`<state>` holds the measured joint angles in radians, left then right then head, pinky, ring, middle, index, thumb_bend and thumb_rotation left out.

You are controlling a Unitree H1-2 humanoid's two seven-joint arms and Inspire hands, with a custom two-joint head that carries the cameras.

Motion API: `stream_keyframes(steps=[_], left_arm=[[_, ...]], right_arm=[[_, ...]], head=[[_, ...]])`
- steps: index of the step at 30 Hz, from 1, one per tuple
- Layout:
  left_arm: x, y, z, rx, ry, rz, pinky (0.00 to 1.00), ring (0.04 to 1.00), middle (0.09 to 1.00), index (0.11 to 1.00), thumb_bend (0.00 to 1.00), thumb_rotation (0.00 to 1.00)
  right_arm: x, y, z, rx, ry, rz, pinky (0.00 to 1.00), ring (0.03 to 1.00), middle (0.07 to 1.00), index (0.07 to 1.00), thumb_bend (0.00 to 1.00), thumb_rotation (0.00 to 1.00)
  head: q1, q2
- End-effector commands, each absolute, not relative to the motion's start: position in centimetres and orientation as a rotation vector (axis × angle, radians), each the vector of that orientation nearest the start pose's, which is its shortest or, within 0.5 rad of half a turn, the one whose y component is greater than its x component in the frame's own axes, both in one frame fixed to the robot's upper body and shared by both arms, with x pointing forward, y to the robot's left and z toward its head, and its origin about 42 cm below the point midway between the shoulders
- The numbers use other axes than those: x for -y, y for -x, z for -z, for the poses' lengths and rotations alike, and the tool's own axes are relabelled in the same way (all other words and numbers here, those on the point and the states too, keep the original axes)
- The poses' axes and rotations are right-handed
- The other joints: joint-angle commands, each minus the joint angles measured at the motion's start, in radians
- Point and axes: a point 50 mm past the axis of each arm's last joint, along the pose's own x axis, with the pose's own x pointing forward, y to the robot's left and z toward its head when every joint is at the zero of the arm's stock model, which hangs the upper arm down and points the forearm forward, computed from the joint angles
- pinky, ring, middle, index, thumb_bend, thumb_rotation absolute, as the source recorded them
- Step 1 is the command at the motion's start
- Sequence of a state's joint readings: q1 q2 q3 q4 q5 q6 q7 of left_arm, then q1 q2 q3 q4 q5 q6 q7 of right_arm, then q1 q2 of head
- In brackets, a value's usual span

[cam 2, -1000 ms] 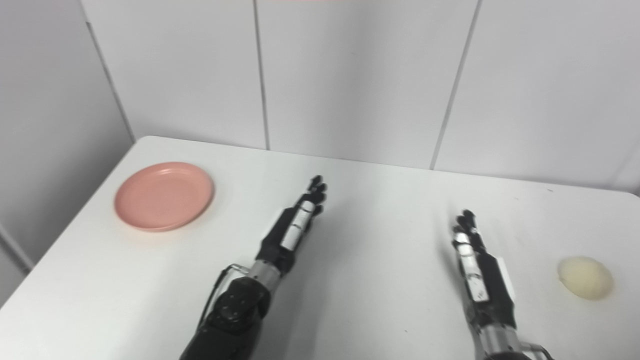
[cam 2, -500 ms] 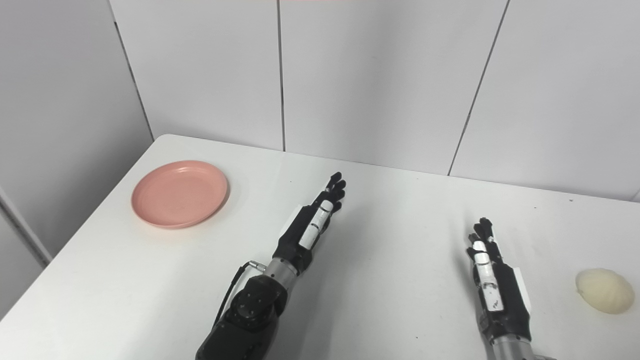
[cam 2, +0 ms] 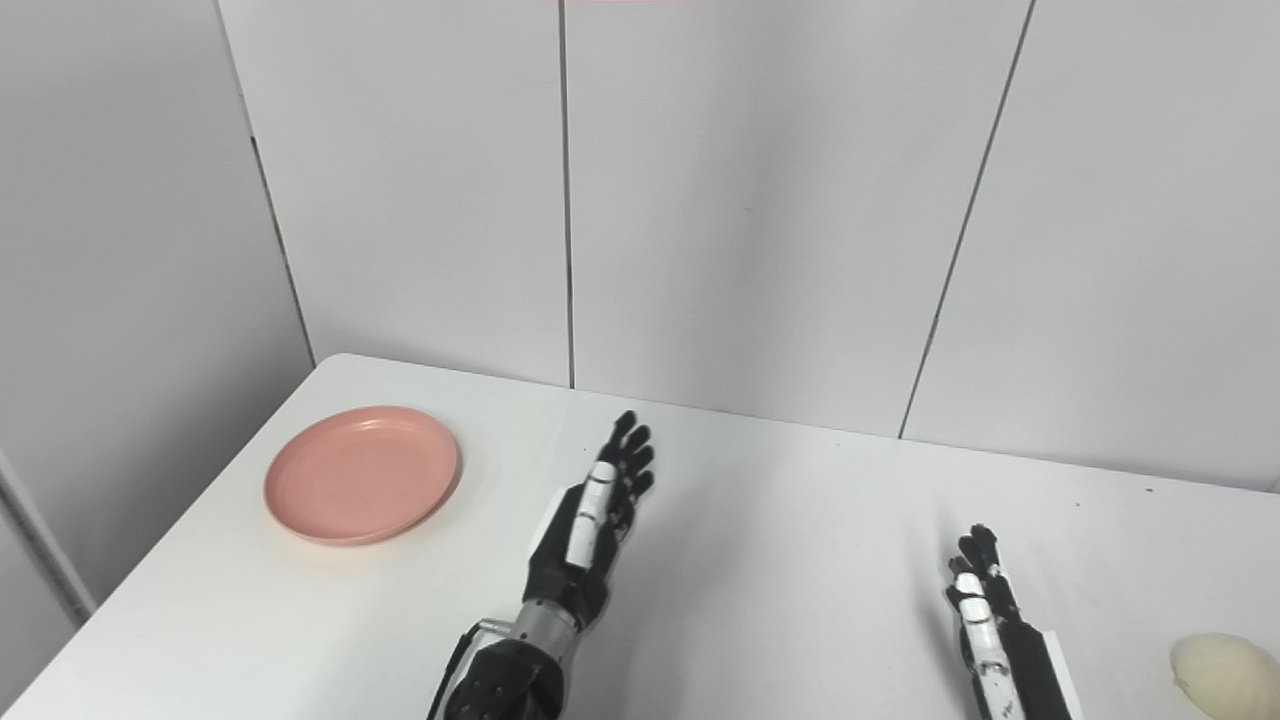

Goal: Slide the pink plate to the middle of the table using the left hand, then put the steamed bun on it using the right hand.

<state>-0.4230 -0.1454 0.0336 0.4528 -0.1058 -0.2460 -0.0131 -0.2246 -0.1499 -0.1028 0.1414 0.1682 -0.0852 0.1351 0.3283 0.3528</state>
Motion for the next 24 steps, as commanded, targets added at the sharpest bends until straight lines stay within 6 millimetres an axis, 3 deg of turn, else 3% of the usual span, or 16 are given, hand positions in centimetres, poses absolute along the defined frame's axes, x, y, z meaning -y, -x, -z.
stream_keyframes(steps=[1, 11, 18, 24], left_arm=[[-13.1, -40.8, -13.9, 0.221, 0.221, 0.100, 0.99, 0.987, 0.978, 0.973, 0.56, 1.00], [-15.9, -42.0, -17.8, 0.347, 0.133, -0.009, 1.00, 0.996, 0.983, 0.977, 0.58, 1.00], [-18.8, -42.4, -20.7, 0.358, 0.087, -0.078, 1.00, 0.992, 0.978, 0.973, 0.61, 1.00], [-22.0, -43.0, -22.0, 0.391, 0.049, -0.155, 1.00, 0.979, 0.961, 0.954, 0.63, 1.00]], right_arm=[[26.7, -36.1, -14.1, 0.239, -0.029, -0.050, 1.00, 0.981, 0.968, 0.989, 0.52, 0.75], [27.1, -35.9, -14.5, 0.252, -0.026, -0.047, 1.00, 0.999, 0.972, 0.995, 0.51, 0.74], [27.6, -35.8, -14.6, 0.244, -0.044, -0.047, 1.00, 1.000, 0.972, 0.996, 0.50, 0.76], [27.6, -35.9, -14.5, 0.248, -0.031, -0.041, 1.00, 1.000, 0.967, 0.992, 0.50, 0.78]], head=[[0.002, 0.000], [0.044, 0.007], [0.067, 0.004], [0.071, 0.001]])
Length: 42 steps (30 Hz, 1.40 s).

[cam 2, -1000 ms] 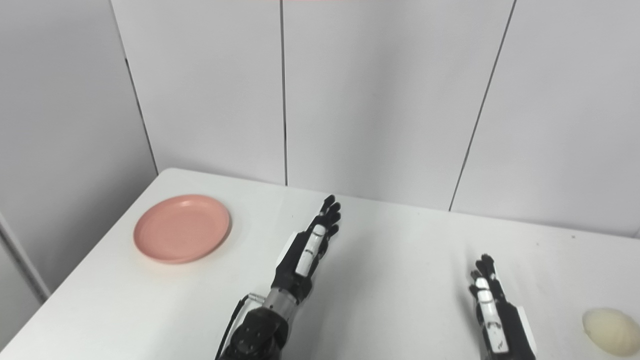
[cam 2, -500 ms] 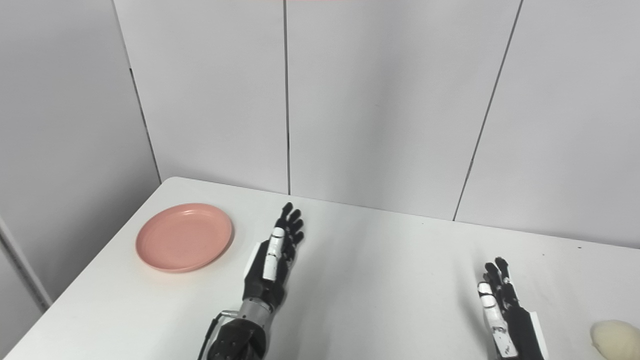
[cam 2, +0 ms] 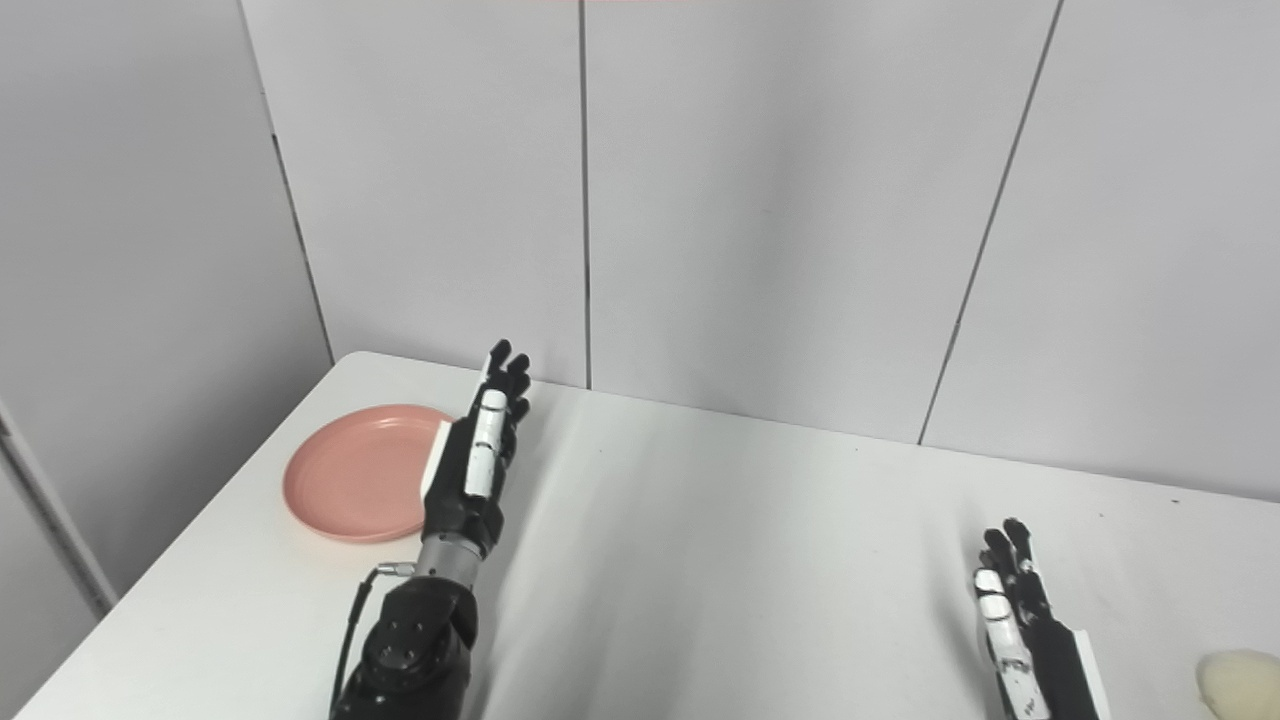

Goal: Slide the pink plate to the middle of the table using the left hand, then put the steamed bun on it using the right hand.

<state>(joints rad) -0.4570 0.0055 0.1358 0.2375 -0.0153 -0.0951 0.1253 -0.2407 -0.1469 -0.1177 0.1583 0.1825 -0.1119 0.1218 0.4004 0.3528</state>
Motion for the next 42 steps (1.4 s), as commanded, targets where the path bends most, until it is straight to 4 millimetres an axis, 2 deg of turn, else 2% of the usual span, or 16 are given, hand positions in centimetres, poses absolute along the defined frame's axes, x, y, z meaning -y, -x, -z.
stream_keyframes(steps=[1, 7, 14, 18, 23, 31, 35, 42], left_arm=[[-22.8, -43.2, -22.2, 0.390, 0.047, -0.171, 1.00, 0.980, 0.962, 0.954, 0.63, 1.00], [-26.3, -43.5, -22.7, 0.371, 0.032, -0.238, 1.00, 0.972, 0.955, 0.938, 0.68, 1.00], [-30.3, -43.5, -23.0, 0.377, -0.014, -0.360, 0.96, 0.860, 0.846, 0.847, 0.65, 1.00], [-32.5, -43.2, -22.8, 0.380, -0.029, -0.425, 0.96, 0.847, 0.825, 0.826, 0.63, 1.00], [-35.0, -43.2, -22.0, 0.376, -0.061, -0.491, 0.89, 0.822, 0.803, 0.803, 0.61, 1.00], [-37.9, -43.4, -20.9, 0.339, -0.082, -0.667, 0.85, 0.792, 0.748, 0.735, 0.63, 1.00], [-39.0, -43.5, -20.5, 0.311, -0.102, -0.664, 0.87, 0.815, 0.774, 0.762, 0.63, 1.00], [-41.1, -43.1, -19.5, 0.271, -0.146, -0.688, 0.83, 0.813, 0.796, 0.777, 0.65, 1.00]], right_arm=[[27.6, -35.9, -14.5, 0.249, -0.031, -0.042, 1.00, 1.000, 0.969, 0.993, 0.50, 0.78], [27.5, -36.0, -14.5, 0.252, -0.037, -0.039, 1.00, 1.000, 0.965, 0.991, 0.51, 0.78], [27.3, -36.1, -14.5, 0.255, -0.032, -0.035, 1.00, 0.991, 0.960, 0.986, 0.50, 0.79], [27.3, -36.1, -14.4, 0.254, -0.036, -0.036, 1.00, 0.989, 0.959, 0.984, 0.51, 0.80], [27.2, -36.2, -14.4, 0.254, -0.036, -0.038, 1.00, 0.987, 0.956, 0.983, 0.52, 0.79], [27.4, -36.3, -14.3, 0.253, -0.036, -0.038, 1.00, 0.994, 0.953, 0.980, 0.52, 0.77], [27.4, -36.3, -14.3, 0.251, -0.040, -0.037, 1.00, 0.992, 0.953, 0.979, 0.54, 0.77], [27.6, -36.4, -14.3, 0.262, -0.040, -0.040, 1.00, 0.983, 0.954, 0.976, 0.55, 0.76]], head=[[0.004, -0.002], [0.006, -0.006], [0.006, -0.011], [0.000, -0.022], [0.001, -0.022], [0.007, -0.027], [0.011, -0.027], [0.019, -0.026]])
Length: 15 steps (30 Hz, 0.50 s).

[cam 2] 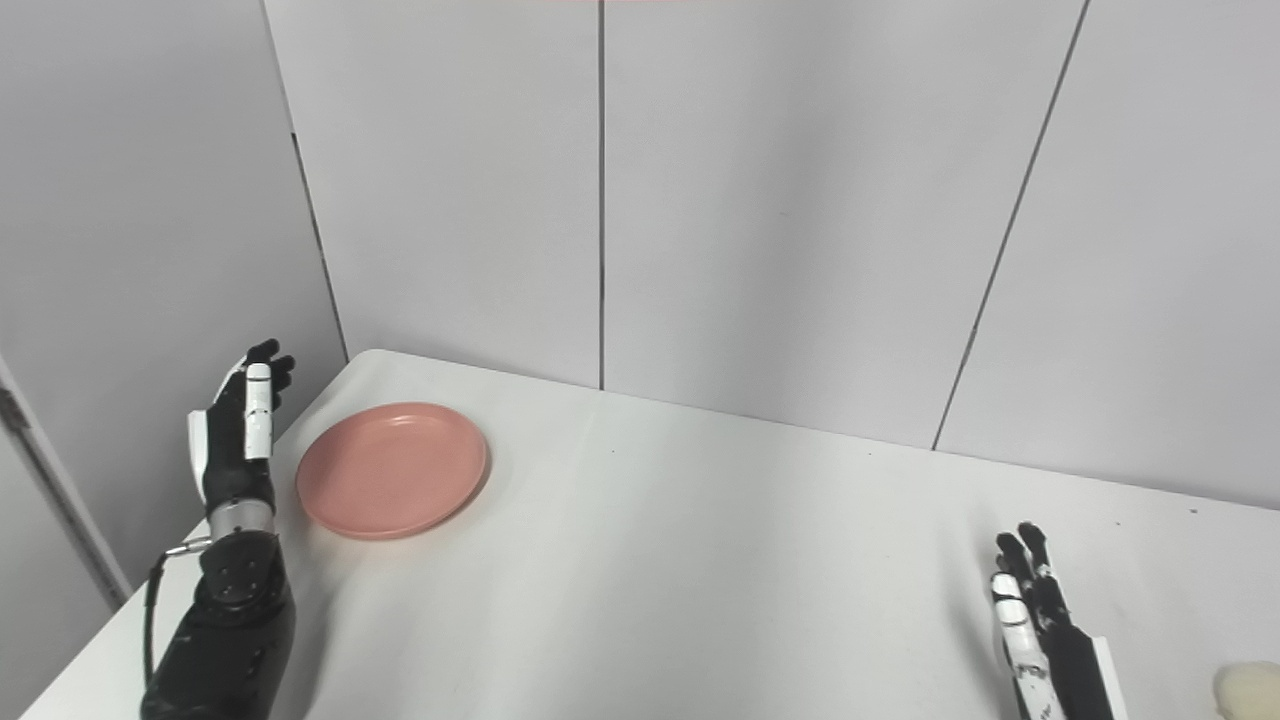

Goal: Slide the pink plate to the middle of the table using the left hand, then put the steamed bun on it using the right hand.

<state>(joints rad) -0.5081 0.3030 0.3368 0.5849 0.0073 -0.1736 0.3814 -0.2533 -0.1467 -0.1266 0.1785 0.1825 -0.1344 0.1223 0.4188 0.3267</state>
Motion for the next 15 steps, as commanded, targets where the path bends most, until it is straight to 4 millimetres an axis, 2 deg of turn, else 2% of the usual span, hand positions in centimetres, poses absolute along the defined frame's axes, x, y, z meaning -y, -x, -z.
stream_keyframes(steps=[1, 7, 15], left_arm=[[-41.5, -43.1, -19.4, 0.261, -0.140, -0.697, 0.82, 0.811, 0.794, 0.776, 0.65, 1.00], [-42.4, -43.0, -18.7, 0.199, -0.116, -0.680, 0.81, 0.810, 0.796, 0.794, 0.67, 1.00], [-42.0, -43.3, -18.4, 0.075, -0.137, -0.565, 0.84, 0.831, 0.814, 0.804, 0.72, 1.00]], right_arm=[[27.6, -36.4, -14.3, 0.263, -0.039, -0.041, 1.00, 0.981, 0.956, 0.978, 0.55, 0.77], [27.7, -36.4, -14.3, 0.264, -0.035, -0.033, 1.00, 0.976, 0.949, 0.972, 0.56, 0.76], [27.5, -36.5, -14.2, 0.273, -0.043, -0.029, 1.00, 0.964, 0.939, 0.965, 0.55, 0.75]], head=[[0.000, 0.000], [0.005, 0.000], [0.005, -0.002]])
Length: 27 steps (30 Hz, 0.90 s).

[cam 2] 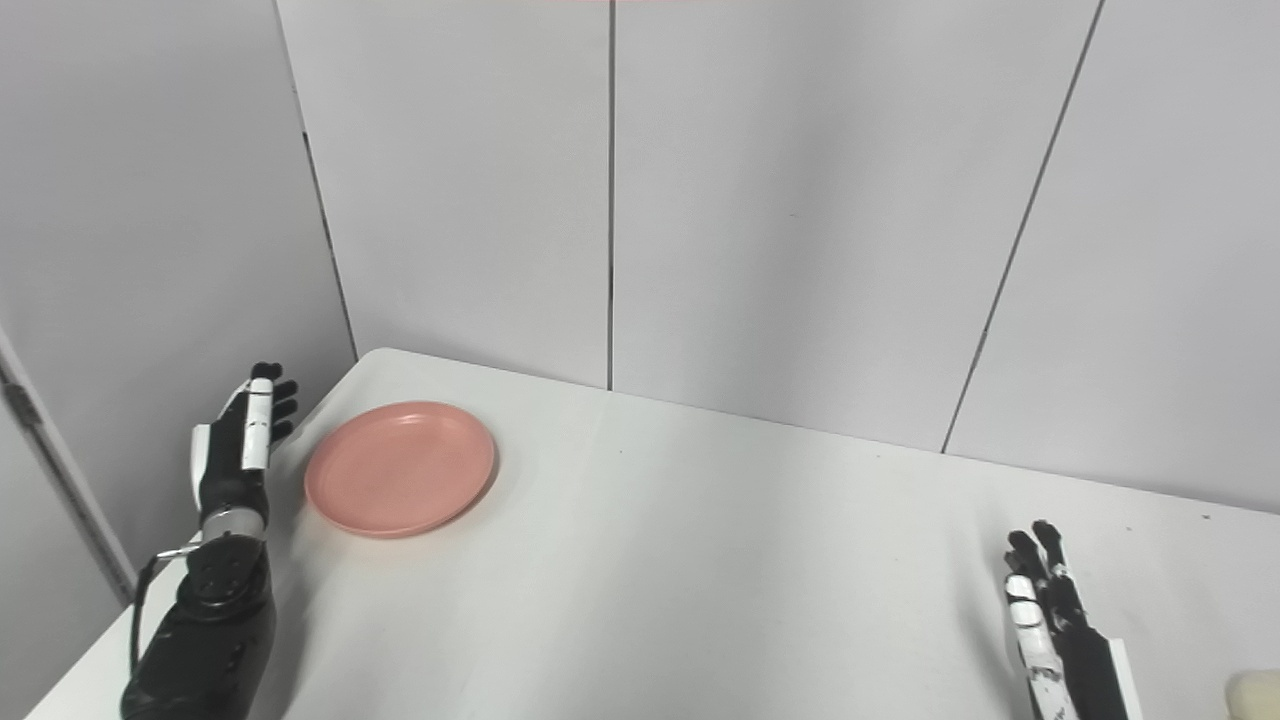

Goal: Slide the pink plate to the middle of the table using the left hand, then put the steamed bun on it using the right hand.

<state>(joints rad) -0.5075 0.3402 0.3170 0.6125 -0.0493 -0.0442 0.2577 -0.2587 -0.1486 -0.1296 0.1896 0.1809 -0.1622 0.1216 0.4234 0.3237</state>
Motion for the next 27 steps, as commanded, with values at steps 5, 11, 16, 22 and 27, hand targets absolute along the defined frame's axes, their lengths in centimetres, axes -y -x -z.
stream_keyframes(steps=[5, 11, 16, 22, 27], left_arm=[[-41.4, -43.9, -17.9, 0.033, -0.038, -0.483, 0.89, 0.849, 0.828, 0.806, 0.73, 1.00], [-40.1, -44.2, -17.2, 0.014, 0.002, -0.393, 0.90, 0.850, 0.808, 0.795, 0.76, 1.00], [-38.7, -44.4, -17.0, 0.013, 0.009, -0.329, 0.92, 0.839, 0.800, 0.788, 0.76, 1.00], [-36.8, -44.8, -16.6, 0.037, 0.152, -0.268, 0.86, 0.812, 0.785, 0.775, 0.76, 1.00], [-35.6, -45.4, -16.1, 0.047, 0.230, -0.232, 0.80, 0.785, 0.762, 0.753, 0.79, 0.99]], right_arm=[[27.6, -36.6, -14.2, 0.272, -0.046, -0.028, 1.00, 0.965, 0.937, 0.962, 0.57, 0.75], [27.7, -36.7, -14.1, 0.278, -0.040, -0.023, 1.00, 0.953, 0.927, 0.956, 0.56, 0.74], [27.8, -36.6, -14.3, 0.279, -0.040, -0.017, 0.99, 0.951, 0.929, 0.957, 0.56, 0.74], [28.0, -36.6, -14.4, 0.291, 0.019, -0.022, 1.00, 0.963, 0.932, 0.959, 0.63, 0.73], [28.2, -36.8, -14.4, 0.290, 0.005, -0.020, 0.96, 0.937, 0.922, 0.944, 0.65, 0.70]], head=[[0.000, -0.002], [0.002, -0.003], [0.009, 0.005], [0.016, 0.008], [0.020, 0.009]])
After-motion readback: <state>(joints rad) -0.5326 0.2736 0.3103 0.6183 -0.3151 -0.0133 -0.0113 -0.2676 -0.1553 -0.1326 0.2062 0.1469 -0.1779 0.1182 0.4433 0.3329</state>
